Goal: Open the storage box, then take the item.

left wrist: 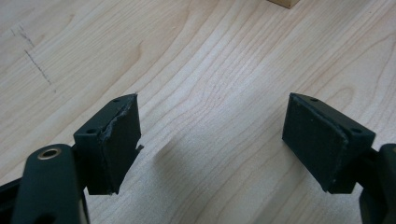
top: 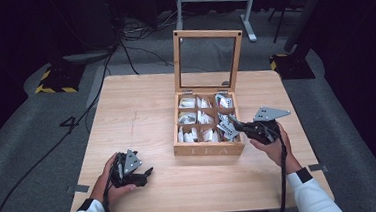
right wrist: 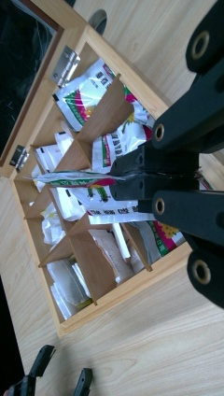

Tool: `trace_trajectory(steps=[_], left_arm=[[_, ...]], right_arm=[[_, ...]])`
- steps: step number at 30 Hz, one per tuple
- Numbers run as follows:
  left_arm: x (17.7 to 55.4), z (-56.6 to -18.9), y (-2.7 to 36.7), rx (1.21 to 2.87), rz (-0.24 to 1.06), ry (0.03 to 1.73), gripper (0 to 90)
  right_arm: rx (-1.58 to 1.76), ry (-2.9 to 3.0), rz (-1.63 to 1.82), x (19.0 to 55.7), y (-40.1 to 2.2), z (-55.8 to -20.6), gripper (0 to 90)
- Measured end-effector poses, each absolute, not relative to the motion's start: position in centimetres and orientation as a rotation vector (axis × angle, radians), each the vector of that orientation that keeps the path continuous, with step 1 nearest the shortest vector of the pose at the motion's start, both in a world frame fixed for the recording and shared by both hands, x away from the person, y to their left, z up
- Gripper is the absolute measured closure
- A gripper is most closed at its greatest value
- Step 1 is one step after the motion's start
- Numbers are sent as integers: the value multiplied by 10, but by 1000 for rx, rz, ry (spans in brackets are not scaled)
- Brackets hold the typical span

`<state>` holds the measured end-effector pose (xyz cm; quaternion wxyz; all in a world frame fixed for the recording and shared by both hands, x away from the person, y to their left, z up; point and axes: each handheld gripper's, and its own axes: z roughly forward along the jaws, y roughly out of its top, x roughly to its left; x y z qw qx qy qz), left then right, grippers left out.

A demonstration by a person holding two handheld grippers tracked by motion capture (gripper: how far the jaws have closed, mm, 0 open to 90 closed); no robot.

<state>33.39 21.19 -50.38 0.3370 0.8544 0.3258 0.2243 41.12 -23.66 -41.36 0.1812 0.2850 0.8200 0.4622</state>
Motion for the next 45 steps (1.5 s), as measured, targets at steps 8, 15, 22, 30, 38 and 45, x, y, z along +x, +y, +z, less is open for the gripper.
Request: trace_trajectory(steps=[8,15,22,30,38,45], left_arm=[[343,-503,217,2219,471,903,198],[347,-504,221,2204,398,953,197],[347,-504,223,2199,380,969,197],[347,-504,223,2202,379,967,197],[347,-504,223,2200,378,969,197],[347,-504,223,2196,376,977,197]], right_arm=[[784,2284,1355,408,-241,-401,887],[763,2269,1373,405,-240,-395,887],[735,2265,1388,400,-238,-389,887],[677,2283,1413,388,-231,-383,887],[613,2309,1444,372,-225,-379,887],[534,2377,1437,354,-212,-385,887]])
